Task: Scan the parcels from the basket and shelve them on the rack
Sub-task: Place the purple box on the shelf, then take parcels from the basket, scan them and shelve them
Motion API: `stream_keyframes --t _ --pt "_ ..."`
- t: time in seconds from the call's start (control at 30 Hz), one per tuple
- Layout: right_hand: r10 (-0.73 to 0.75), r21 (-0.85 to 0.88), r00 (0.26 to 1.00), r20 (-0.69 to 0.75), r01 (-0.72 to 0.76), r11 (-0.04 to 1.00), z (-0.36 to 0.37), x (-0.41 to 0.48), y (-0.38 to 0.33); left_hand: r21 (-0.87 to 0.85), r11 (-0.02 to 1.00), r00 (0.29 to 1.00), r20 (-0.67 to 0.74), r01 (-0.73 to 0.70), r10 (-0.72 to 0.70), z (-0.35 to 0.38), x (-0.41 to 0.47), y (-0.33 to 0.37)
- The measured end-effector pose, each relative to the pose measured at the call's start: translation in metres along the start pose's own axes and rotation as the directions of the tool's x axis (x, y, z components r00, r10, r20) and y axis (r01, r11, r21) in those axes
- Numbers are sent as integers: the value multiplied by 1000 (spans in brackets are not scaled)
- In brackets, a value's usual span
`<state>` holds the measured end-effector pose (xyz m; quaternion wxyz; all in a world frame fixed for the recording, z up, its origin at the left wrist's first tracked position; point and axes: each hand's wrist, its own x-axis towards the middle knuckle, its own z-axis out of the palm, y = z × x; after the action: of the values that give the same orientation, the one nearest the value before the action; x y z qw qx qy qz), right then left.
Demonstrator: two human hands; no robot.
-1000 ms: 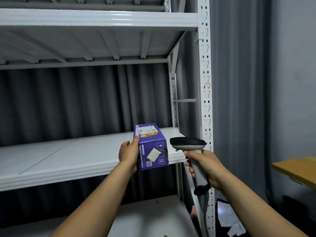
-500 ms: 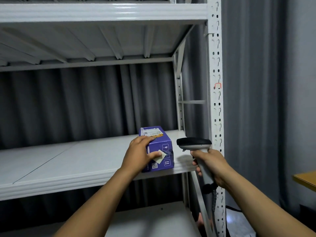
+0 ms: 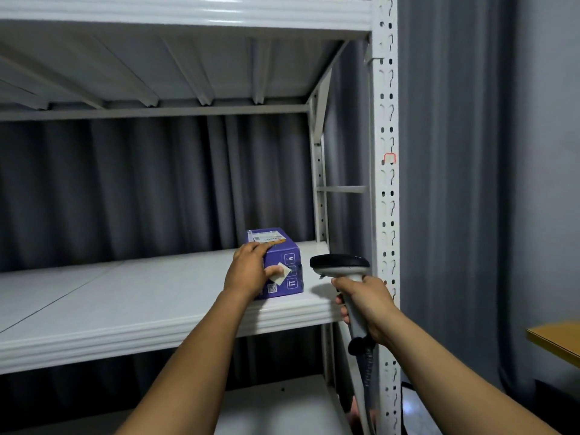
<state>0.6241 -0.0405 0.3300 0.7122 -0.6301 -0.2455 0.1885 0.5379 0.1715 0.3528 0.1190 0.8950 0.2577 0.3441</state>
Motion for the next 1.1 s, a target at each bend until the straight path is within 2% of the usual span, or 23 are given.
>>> stream_keyframes --t 0.17,0.33,0.57,0.7,0.8,0.87,0.97,1.1 --pt "-12 -68 1000 17 13 998 -3 -23 -3 64 998 1000 7 -21 21 -10 -21 1" --pt "26 -168 997 73 -14 986 3 -65 20 38 999 999 -38 -2 3 -13 -94 -13" --pt "125 -258 982 144 -84 962 27 -137 79 38 990 982 130 137 -141 -8 -224 -70" --pt "174 -348 966 194 -98 932 44 -181 116 108 955 923 248 276 -295 -10 -312 -111" --pt "167 -539 967 192 -38 842 56 -210 145 233 919 872 308 318 -380 -17 -375 -132" --pt "198 -589 962 188 -51 807 63 -227 162 309 884 843 307 351 -442 -22 -411 -135" --pt "257 -583 945 201 -95 807 70 -251 179 404 831 809 289 381 -512 -23 -448 -131" --pt "291 -564 930 223 -121 817 75 -280 187 491 740 684 335 460 -647 -21 -475 -121"
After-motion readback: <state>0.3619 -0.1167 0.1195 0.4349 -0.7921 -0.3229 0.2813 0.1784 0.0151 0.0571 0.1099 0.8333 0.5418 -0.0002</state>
